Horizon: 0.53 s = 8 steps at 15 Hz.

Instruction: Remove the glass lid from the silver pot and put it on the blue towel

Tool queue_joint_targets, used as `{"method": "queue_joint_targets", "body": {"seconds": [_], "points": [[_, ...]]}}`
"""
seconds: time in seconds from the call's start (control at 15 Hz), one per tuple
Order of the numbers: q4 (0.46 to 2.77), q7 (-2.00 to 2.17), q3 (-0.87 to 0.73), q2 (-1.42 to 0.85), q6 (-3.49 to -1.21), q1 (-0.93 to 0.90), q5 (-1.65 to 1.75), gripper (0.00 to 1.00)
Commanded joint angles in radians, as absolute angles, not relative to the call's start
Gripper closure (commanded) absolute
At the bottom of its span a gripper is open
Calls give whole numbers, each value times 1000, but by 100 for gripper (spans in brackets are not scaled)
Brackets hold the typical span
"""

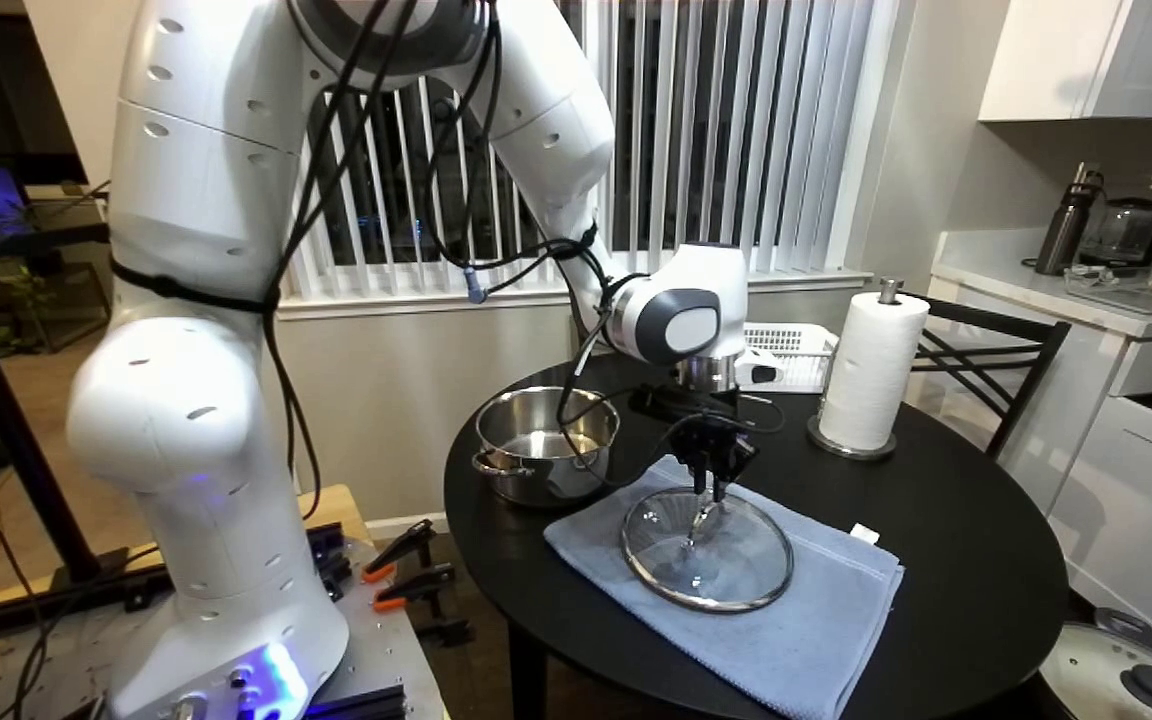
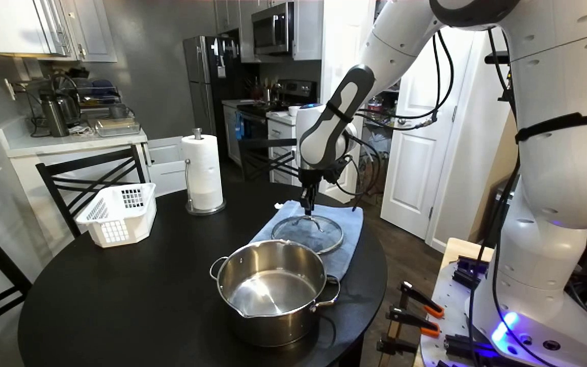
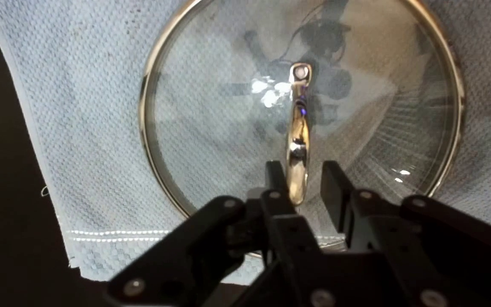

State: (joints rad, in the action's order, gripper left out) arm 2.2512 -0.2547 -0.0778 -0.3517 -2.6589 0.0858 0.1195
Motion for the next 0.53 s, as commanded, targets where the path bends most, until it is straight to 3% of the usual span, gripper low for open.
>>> {"method": "queue_joint_targets", "body": {"seconds": [0.0,0.07,0.13,0.33,0.47], "points": [[2256,-240,-64,-316,-2670,92,118,38],[2257,-233,-64,-302,-2663,88,119,33],[2236,-248,-64,-340,-2656,94,125,52],[2235,-246,-61,-324,-2656,92,124,34],[2235,-246,-61,-323,-2656,92,124,33]]}}
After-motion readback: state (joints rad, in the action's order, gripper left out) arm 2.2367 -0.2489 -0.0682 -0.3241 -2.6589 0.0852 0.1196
